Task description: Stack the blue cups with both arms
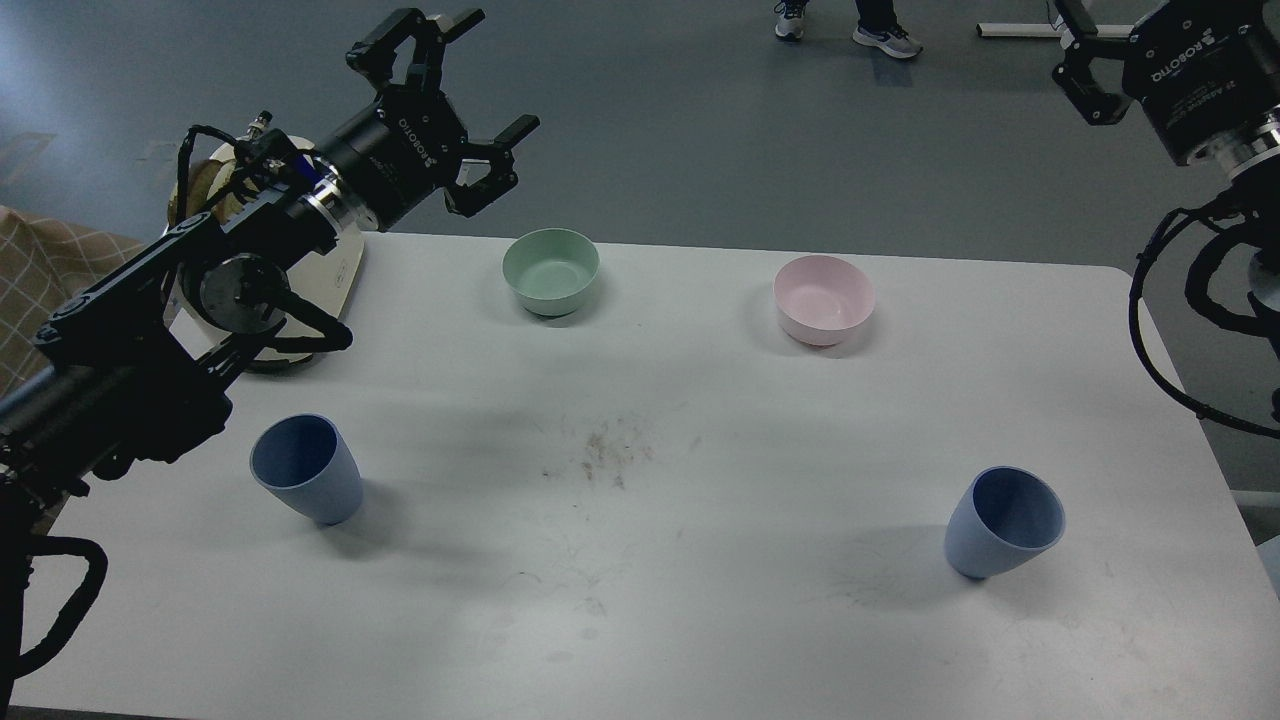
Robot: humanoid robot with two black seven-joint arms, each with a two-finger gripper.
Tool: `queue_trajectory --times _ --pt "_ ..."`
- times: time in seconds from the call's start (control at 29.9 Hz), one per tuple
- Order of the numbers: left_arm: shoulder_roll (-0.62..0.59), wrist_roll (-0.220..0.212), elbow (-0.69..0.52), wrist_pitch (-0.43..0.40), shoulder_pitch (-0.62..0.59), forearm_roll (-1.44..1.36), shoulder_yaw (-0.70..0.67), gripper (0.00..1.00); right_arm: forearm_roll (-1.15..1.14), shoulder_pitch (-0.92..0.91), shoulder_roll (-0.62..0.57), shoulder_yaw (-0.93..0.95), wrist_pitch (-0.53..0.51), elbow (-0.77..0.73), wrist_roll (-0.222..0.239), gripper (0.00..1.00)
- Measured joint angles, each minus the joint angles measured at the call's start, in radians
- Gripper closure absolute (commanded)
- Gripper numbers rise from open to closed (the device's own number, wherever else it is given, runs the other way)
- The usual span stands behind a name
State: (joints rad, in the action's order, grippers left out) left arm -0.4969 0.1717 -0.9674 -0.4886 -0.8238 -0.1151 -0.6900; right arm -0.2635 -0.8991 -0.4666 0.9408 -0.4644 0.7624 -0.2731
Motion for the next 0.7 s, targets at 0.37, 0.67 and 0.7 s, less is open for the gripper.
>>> queue_trajectory --times 0.37,0.67,0.7 --pt "0.001 -0.009 0.023 0.000 -0.009 0.000 -0.011 0.02 -0.006 -0.006 0.003 -0.001 0.008 -0.005 0.000 0.00" --pt "0.028 0.002 0.113 0.000 -0.008 0.014 -0.093 0.02 -0.017 0.002 0.003 -0.016 0.022 -0.018 0.002 0.00" --pt "0.042 0.002 0.119 0.000 -0.007 0.014 -0.098 0.02 -0.018 0.002 0.003 -0.024 0.023 -0.022 0.002 0.00"
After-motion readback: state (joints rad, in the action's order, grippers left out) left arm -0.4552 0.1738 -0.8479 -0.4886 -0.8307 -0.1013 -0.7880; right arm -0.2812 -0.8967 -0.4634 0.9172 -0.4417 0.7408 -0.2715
